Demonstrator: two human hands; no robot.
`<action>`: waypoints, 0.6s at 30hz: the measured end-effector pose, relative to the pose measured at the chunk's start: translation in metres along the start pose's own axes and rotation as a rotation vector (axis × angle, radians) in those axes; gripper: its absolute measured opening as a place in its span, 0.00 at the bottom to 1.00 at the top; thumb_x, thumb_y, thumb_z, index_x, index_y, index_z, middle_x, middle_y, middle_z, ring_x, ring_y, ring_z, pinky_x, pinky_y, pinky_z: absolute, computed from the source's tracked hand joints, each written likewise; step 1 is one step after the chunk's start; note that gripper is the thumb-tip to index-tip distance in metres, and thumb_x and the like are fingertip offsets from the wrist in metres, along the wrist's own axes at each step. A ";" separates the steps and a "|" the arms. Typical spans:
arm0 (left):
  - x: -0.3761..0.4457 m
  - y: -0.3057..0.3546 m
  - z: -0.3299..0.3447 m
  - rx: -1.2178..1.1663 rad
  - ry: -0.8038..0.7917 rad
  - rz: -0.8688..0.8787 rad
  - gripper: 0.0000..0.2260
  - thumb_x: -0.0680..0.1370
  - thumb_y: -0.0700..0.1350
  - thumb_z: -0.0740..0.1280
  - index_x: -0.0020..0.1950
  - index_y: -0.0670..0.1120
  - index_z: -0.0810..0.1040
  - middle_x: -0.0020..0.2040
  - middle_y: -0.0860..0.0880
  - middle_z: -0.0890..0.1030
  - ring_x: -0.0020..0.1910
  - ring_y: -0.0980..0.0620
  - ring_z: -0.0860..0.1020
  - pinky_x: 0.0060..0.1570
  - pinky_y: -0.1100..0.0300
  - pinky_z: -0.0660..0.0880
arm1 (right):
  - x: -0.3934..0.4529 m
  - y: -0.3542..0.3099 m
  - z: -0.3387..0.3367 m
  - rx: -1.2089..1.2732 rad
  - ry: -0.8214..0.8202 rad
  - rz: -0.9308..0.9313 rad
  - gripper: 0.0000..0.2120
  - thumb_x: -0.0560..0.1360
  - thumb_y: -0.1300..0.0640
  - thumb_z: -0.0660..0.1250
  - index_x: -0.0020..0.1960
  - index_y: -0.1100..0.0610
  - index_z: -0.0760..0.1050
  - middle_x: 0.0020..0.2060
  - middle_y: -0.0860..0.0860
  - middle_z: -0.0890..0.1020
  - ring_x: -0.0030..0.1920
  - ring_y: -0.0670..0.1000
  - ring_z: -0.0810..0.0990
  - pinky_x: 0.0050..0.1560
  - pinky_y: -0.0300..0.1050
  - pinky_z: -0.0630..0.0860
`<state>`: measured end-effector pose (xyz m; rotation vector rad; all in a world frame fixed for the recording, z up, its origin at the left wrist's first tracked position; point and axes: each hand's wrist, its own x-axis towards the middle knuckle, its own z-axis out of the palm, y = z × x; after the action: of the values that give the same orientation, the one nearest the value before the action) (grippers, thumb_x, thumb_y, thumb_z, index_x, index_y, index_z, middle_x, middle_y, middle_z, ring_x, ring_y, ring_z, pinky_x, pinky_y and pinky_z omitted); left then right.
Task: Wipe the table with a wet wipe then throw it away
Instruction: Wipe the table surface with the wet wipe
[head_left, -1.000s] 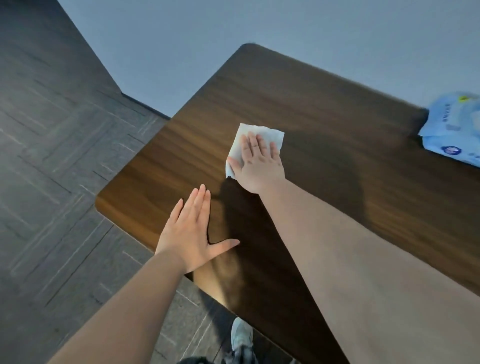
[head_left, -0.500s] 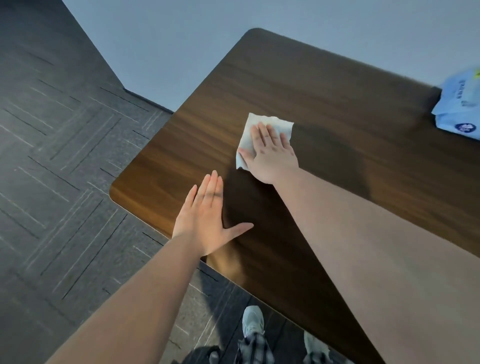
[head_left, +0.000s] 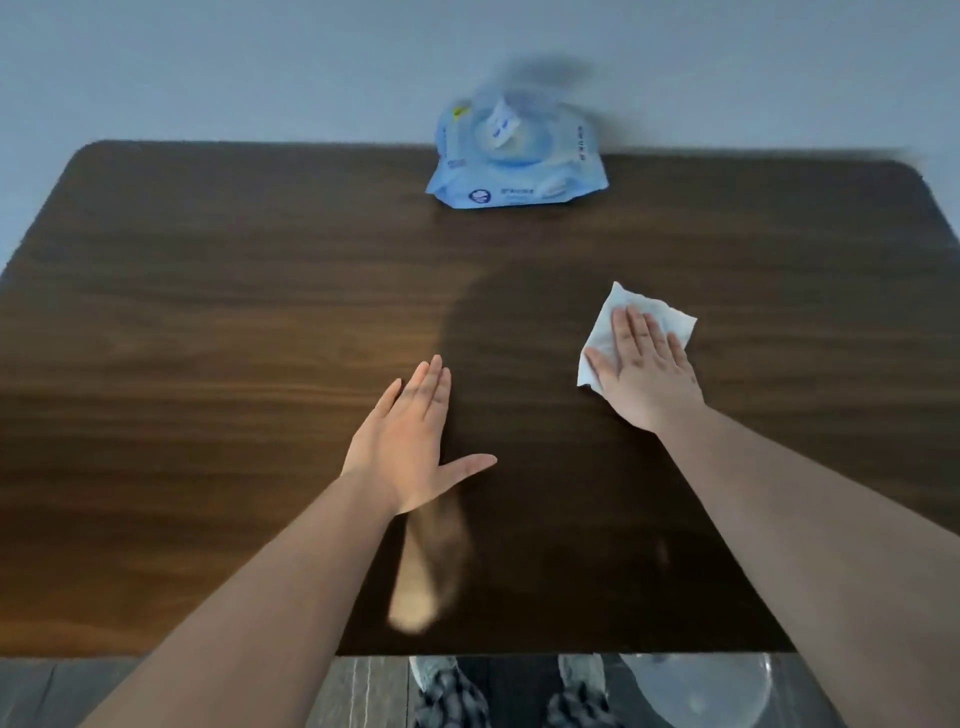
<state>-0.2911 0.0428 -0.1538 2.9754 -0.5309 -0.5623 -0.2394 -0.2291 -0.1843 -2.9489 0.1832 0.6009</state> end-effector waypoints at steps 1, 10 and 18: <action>0.013 0.024 0.000 0.003 -0.009 0.041 0.47 0.69 0.75 0.44 0.76 0.43 0.39 0.78 0.48 0.39 0.76 0.53 0.39 0.75 0.54 0.42 | -0.006 0.030 -0.001 0.021 0.014 0.055 0.33 0.78 0.36 0.37 0.76 0.50 0.33 0.77 0.47 0.38 0.76 0.46 0.36 0.74 0.48 0.35; 0.091 0.210 0.015 0.100 -0.046 0.330 0.47 0.69 0.75 0.43 0.76 0.45 0.36 0.77 0.49 0.36 0.76 0.53 0.37 0.75 0.53 0.39 | -0.059 0.243 0.001 0.118 0.076 0.397 0.33 0.78 0.37 0.38 0.76 0.53 0.35 0.78 0.50 0.41 0.77 0.49 0.40 0.76 0.51 0.40; 0.105 0.257 0.025 0.154 -0.046 0.293 0.48 0.67 0.77 0.39 0.75 0.45 0.33 0.76 0.49 0.34 0.74 0.52 0.33 0.73 0.52 0.36 | -0.083 0.297 0.006 0.163 0.062 0.481 0.33 0.78 0.38 0.38 0.76 0.54 0.35 0.78 0.52 0.41 0.77 0.50 0.38 0.76 0.53 0.38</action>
<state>-0.2913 -0.2351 -0.1802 2.9470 -1.0361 -0.5863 -0.3599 -0.5132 -0.1865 -2.7668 0.9179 0.5127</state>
